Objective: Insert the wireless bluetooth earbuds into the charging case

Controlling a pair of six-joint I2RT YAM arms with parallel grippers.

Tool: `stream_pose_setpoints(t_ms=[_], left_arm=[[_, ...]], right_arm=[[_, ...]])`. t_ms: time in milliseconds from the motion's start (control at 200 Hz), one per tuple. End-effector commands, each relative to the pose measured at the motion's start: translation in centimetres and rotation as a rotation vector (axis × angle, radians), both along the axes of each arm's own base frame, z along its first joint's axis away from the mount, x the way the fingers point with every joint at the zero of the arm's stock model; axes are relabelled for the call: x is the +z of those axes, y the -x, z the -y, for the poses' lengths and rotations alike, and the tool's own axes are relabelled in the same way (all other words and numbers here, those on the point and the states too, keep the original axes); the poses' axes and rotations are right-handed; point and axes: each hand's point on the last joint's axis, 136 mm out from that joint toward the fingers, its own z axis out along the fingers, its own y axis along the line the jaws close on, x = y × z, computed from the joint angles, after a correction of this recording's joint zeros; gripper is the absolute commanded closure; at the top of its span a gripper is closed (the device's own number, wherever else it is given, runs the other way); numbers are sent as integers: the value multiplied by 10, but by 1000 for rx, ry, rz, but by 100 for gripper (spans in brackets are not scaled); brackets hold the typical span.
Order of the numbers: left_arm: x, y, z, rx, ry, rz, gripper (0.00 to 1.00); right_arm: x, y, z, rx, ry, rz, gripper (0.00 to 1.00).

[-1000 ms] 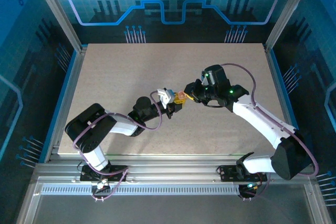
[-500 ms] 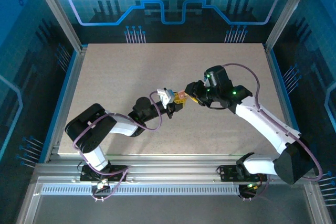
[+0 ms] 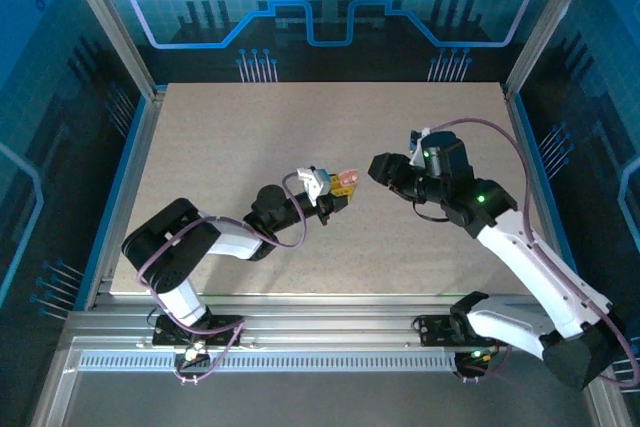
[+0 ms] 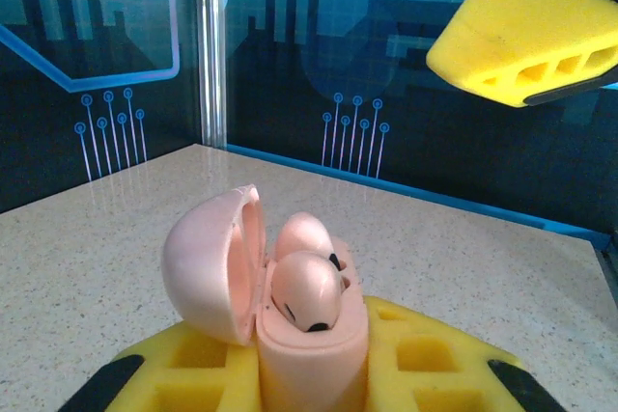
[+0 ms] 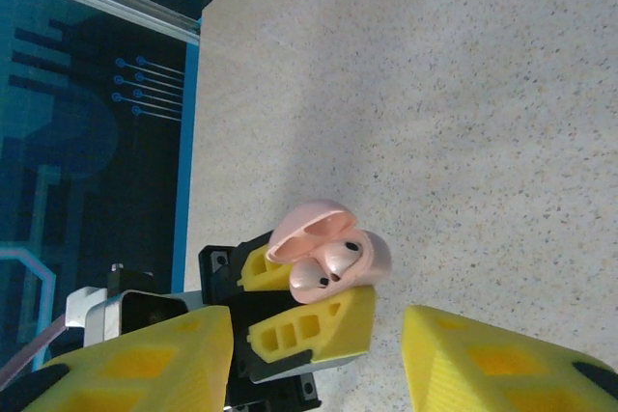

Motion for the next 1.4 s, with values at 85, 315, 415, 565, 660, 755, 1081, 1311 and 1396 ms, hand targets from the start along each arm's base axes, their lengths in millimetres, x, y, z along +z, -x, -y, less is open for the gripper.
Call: stream_pose_setpoints(t_ms=[85, 315, 415, 565, 660, 755, 1081, 1311, 1396], left_arm=[[20, 8, -3, -13, 29, 15, 81], [27, 11, -4, -23, 11, -3, 81], [32, 12, -5, -27, 9, -9, 81], [41, 14, -4, -41, 1, -19, 81], [45, 17, -3, -63, -8, -27, 81], [47, 22, -3, -83, -20, -31, 81], [56, 40, -2, -165, -57, -30, 80], [63, 50, 0, -213, -83, -9, 80], [65, 52, 2, -233, -89, 0, 80]], right_arm=[[4, 0, 24, -28, 63, 110, 49], [1, -4, 41, -18, 93, 129, 47], [5, -4, 36, 35, 60, 135, 48], [20, 0, 29, 120, 79, 248, 48], [31, 6, 29, 169, 113, 357, 46], [45, 16, 28, 219, 145, 477, 45], [44, 45, 24, 445, 329, 670, 35], [32, 61, 11, 666, 434, 853, 25], [27, 75, 4, 789, 447, 939, 27]])
